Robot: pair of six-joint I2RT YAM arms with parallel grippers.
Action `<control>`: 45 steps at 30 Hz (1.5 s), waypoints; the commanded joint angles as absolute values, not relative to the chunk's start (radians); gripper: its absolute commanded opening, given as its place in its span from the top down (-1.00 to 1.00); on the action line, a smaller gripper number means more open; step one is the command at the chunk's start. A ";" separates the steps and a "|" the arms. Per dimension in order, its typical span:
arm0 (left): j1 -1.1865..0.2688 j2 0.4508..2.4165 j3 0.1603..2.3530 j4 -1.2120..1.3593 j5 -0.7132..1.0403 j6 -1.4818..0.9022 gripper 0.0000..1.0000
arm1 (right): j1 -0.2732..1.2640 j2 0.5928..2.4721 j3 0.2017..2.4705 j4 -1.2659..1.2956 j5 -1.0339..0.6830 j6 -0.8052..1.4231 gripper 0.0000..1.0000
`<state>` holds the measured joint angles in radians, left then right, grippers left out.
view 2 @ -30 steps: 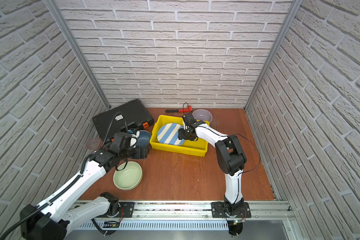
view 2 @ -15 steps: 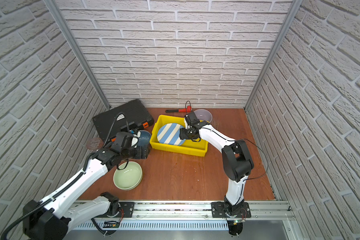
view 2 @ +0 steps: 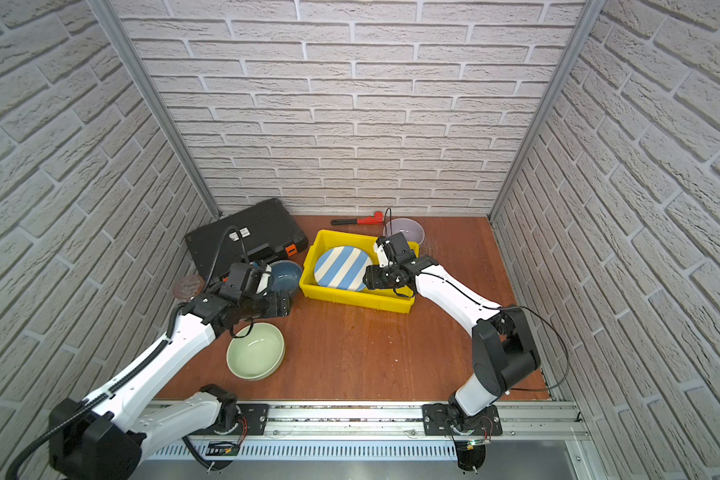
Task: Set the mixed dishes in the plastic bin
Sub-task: 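Raise the right gripper from the bin while the left gripper reaches the green bowl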
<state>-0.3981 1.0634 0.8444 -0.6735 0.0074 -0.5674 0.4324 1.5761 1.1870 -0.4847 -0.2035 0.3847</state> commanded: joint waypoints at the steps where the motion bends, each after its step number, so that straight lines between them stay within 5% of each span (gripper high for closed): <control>1: -0.392 1.039 0.833 -0.759 0.008 -0.612 -0.80 | 0.441 1.528 1.153 -0.437 -0.226 0.377 -0.19; 13: -0.540 0.934 0.712 -0.867 -0.034 -0.797 -0.47 | 0.442 1.486 1.100 -0.428 -0.239 0.364 -0.19; 25: -0.697 1.113 0.729 -0.852 -0.095 -0.793 -0.21 | 0.442 1.430 1.029 -0.429 -0.214 0.378 -0.18; 37: -0.740 1.131 0.678 -0.763 -0.051 -0.805 0.42 | 0.442 1.379 0.941 -0.418 -0.201 0.410 -0.18; 45: -0.751 1.161 0.678 -0.746 -0.052 -0.790 0.67 | 0.443 1.330 0.906 -0.423 -0.182 0.425 -0.17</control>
